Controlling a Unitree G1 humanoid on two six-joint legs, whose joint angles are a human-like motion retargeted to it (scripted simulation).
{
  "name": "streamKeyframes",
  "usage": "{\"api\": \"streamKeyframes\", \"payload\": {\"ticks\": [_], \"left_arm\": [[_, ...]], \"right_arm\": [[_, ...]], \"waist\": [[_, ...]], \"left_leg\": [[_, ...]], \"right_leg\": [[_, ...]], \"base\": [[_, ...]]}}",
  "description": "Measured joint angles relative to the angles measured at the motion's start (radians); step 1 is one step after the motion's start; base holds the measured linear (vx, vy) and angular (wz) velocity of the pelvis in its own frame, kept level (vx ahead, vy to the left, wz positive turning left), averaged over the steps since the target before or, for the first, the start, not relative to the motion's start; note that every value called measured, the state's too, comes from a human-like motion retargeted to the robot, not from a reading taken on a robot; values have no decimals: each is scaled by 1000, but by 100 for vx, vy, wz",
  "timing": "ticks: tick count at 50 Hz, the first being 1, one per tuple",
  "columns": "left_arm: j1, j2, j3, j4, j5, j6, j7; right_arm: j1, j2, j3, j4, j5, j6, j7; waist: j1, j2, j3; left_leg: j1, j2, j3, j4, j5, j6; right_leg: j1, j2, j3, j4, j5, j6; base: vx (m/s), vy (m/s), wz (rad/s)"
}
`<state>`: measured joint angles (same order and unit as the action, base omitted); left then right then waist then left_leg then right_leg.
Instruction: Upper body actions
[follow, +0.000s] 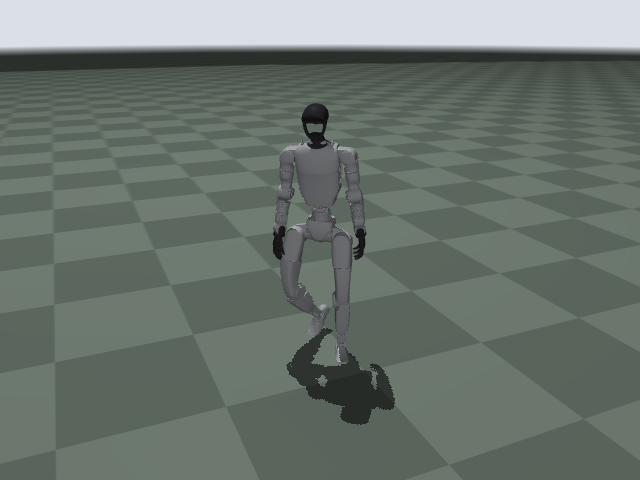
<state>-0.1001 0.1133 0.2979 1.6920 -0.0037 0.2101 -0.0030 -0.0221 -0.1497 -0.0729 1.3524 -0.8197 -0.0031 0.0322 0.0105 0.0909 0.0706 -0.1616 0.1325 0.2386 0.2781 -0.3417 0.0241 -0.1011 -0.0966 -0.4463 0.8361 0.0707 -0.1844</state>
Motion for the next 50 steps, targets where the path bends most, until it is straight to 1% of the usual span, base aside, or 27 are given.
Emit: {"api": "streamKeyframes", "payload": {"ticks": [3,5,9,11,12,13,15,17,18,20,22,23,25,26,27,30,32,33,36,41,43,45,46,47,48,49,50], "left_arm": [[-98,16,-59,-53,2,-10,32],[-161,19,-99,-95,-3,-20,35],[-278,15,-147,-164,-6,-62,32],[-325,7,-156,-185,-1,-88,35],[-344,2,-159,-193,-1,-97,35],[-359,-2,-162,-199,-4,-104,32],[-362,-18,-170,-208,-10,-112,32],[-358,-32,-161,-212,-36,-122,35],[-342,-38,-163,-211,-48,-127,34],[-295,-44,-154,-203,-55,-130,24],[-227,-57,-144,-186,-38,-120,15],[-192,-64,-141,-173,-29,-115,16],[-146,-69,-146,-141,-23,-107,24],[-129,-63,-152,-123,-18,-102,21],[-112,-57,-158,-107,-9,-95,16],[-54,-49,-167,-75,38,-75,7],[-13,-48,-157,-59,63,-79,15],[10,-49,-149,-52,70,-80,17],[75,-56,-115,-23,83,-73,6],[171,-86,-40,8,78,-47,-17],[205,-97,-7,8,78,-42,-24],[232,-104,32,8,85,-44,-29],[244,-107,50,8,87,-44,-33],[254,-109,67,8,88,-41,-36],[262,-110,83,8,85,-35,-37],[265,-109,101,8,79,-26,-34],[267,-105,120,8,71,-16,-28]], "right_arm": [[47,-12,-59,22,55,-5,-18],[78,-19,-93,45,85,7,-28],[127,-32,-141,110,121,48,-43],[153,-35,-157,139,123,63,-50],[165,-36,-164,153,119,68,-54],[177,-37,-169,165,113,74,-58],[216,-32,-179,178,101,84,-64],[206,-40,-203,199,58,118,-42],[208,-41,-212,204,43,130,-33],[207,-48,-219,213,27,149,-16],[202,-53,-232,215,29,167,-10],[198,-55,-240,210,38,174,-10],[175,-46,-247,188,79,173,-10],[157,-40,-235,175,111,169,-8],[138,-36,-222,164,143,165,-6],[59,-35,-173,146,200,155,8],[0,-35,-143,123,177,146,23],[-25,-33,-124,105,158,141,34],[-83,-27,-62,30,103,110,67],[-146,-12,-9,-106,69,32,95],[-165,-4,5,-139,84,6,100],[-180,3,18,-149,108,-11,108],[-181,8,22,-146,116,-10,110],[-179,13,25,-142,122,-9,112],[-171,20,27,-135,124,-6,112],[-162,25,30,-120,128,-6,110],[-153,30,32,-100,131,-7,108]], "waist": [[-15,-27,-5],[-35,-50,1],[-84,-112,49],[-106,-114,75],[-111,-108,82],[-112,-101,84],[-142,-104,72],[-150,-98,45],[-158,-88,27],[-158,-77,-20],[-183,-44,-71],[-181,-31,-90],[-158,-43,-84],[-161,-61,-72],[-159,-79,-61],[-124,-109,-27],[-91,-108,-7],[-67,-109,0],[3,-98,7],[105,-46,20],[138,-39,18],[123,-50,4],[121,-46,-5],[126,-48,-17],[141,-61,-35],[156,-74,-53],[170,-87,-72]], "left_leg": [[72,-57,-18,-52,-15,8],[124,-108,-50,-82,-26,17],[257,-228,-133,-122,-56,40],[335,-251,-177,-142,-72,46],[371,-252,-191,-152,-78,46],[401,-249,-198,-160,-83,42],[451,-257,-243,-159,-82,27],[454,-264,-247,-121,-62,6],[462,-259,-252,-107,-36,-8],[471,-263,-240,-75,52,-37],[422,-241,-236,43,209,-76],[381,-222,-200,133,290,-98],[306,-206,-115,339,427,-137],[272,-198,-82,431,466,-152],[237,-181,-42,523,472,-150],[110,-64,109,745,325,-36],[20,-15,163,794,272,8],[-24,-9,184,784,250,15],[-150,-32,197,622,228,-11],[-246,-98,141,51,245,-52],[-260,-98,211,-154,215,-88],[-288,-91,278,-260,180,-110],[-289,-73,331,-232,186,-82],[-291,-57,380,-200,195,-38],[-297,-47,422,-157,209,40],[-295,-36,447,-131,245,70],[-288,-24,463,-115,293,75]], "right_leg": [[-100,40,32,-137,-3,55],[-139,50,30,-293,10,91],[-167,39,32,-670,49,187],[-187,54,51,-814,32,239],[-195,66,72,-864,18,251],[-201,76,96,-892,5,245],[-195,51,89,-864,10,242],[-204,50,124,-795,44,144],[-204,52,129,-784,94,111],[-189,36,134,-748,160,103],[-176,40,118,-716,112,94],[-163,39,128,-705,80,100],[-108,20,146,-705,38,112],[-72,3,145,-719,26,116],[-39,-11,146,-730,12,118],[38,-26,160,-736,-38,119],[73,-16,175,-745,-61,117],[87,-9,191,-750,-71,114],[123,26,237,-764,-107,108],[211,115,297,-777,-184,99],[253,137,323,-785,-218,99],[287,134,304,-791,-251,109],[302,143,299,-782,-267,113],[312,147,299,-772,-277,117],[313,138,310,-758,-275,121],[313,133,319,-744,-260,124],[314,131,327,-730,-236,127]], "base": [[44,28,78],[58,35,101],[63,32,117],[62,24,111],[65,20,79],[78,21,85],[93,21,104],[100,22,66],[108,21,39],[106,19,18],[96,19,39],[97,21,12],[90,24,-15],[74,25,3],[70,24,16],[65,23,-19],[46,21,-50],[51,26,-79],[55,32,-83],[50,37,-67],[54,43,-51],[66,51,29],[61,44,27],[62,46,-20],[65,51,-44],[66,53,-57],[61,48,-27]]}}
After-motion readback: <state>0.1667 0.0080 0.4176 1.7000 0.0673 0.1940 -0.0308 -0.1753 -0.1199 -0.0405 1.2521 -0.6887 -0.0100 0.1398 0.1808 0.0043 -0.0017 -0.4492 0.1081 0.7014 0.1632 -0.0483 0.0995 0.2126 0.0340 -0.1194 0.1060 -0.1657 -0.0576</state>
